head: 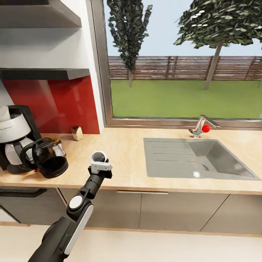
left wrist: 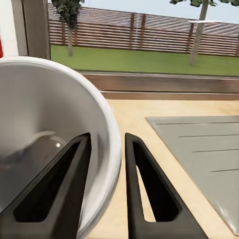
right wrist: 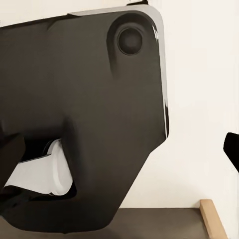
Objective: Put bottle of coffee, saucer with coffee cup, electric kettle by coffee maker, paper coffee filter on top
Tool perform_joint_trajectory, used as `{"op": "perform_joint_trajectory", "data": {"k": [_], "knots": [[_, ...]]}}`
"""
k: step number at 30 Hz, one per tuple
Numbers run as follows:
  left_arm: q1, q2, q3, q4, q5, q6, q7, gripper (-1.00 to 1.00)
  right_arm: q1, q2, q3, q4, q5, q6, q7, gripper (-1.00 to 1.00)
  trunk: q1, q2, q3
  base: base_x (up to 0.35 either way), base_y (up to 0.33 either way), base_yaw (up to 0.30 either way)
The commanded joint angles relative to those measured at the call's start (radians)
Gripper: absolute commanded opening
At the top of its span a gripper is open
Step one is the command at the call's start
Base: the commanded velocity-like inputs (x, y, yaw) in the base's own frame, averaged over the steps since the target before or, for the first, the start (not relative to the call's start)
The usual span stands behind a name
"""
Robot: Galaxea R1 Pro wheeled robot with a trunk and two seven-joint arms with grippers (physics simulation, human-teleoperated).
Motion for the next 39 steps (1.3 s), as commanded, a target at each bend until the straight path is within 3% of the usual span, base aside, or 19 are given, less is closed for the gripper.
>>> {"op": "perform_joint_trajectory", "data": {"k": [1, 26, 34, 35, 36, 39], "knots": [[-0.001, 0.001, -0.004, -0.001, 0.008, 0.004, 0.011, -1.0, -0.001, 0.0, 0.008, 0.001, -0.011, -0.004, 0.004, 1.0, 0.001, -0.002, -0.001, 0.0, 0.0, 0.225], [0.002, 0.0, -0.012, 0.001, 0.01, 0.005, 0.011, -1.0, -0.001, 0.0, 0.008, 0.0, -0.011, -0.004, 0.004, 1.0, 0.001, -0.002, 0.021, -0.102, 0.0, 0.237], [0.127, 0.008, -0.006, 0.0, 0.001, 0.0, 0.012, -1.0, -0.001, -0.003, 0.007, -0.031, -0.011, -0.004, 0.004, 1.0, 0.001, -0.002, 0.028, -0.001, 0.0, 0.237], [0.15, 0.017, -0.001, -0.001, -0.001, -0.003, 0.013, -1.0, -0.001, -0.003, 0.007, -0.033, -0.011, -0.004, 0.004, 1.0, 0.001, -0.002, 0.029, 0.0, 0.0, 0.238], [0.194, 0.051, 0.017, -0.001, -0.001, -0.05, 0.017, -1.0, -0.001, -0.004, 0.007, -0.034, -0.011, -0.004, 0.004, 1.0, 0.001, -0.002, 0.029, 0.0, 0.0, 0.238], [0.246, 0.071, 0.057, 0.0, -0.002, -0.113, 0.021, -1.0, -0.001, -0.006, 0.008, -0.034, -0.011, -0.004, 0.004, 1.0, 0.001, -0.002, 0.032, 0.0, 0.0, 0.238]]}}
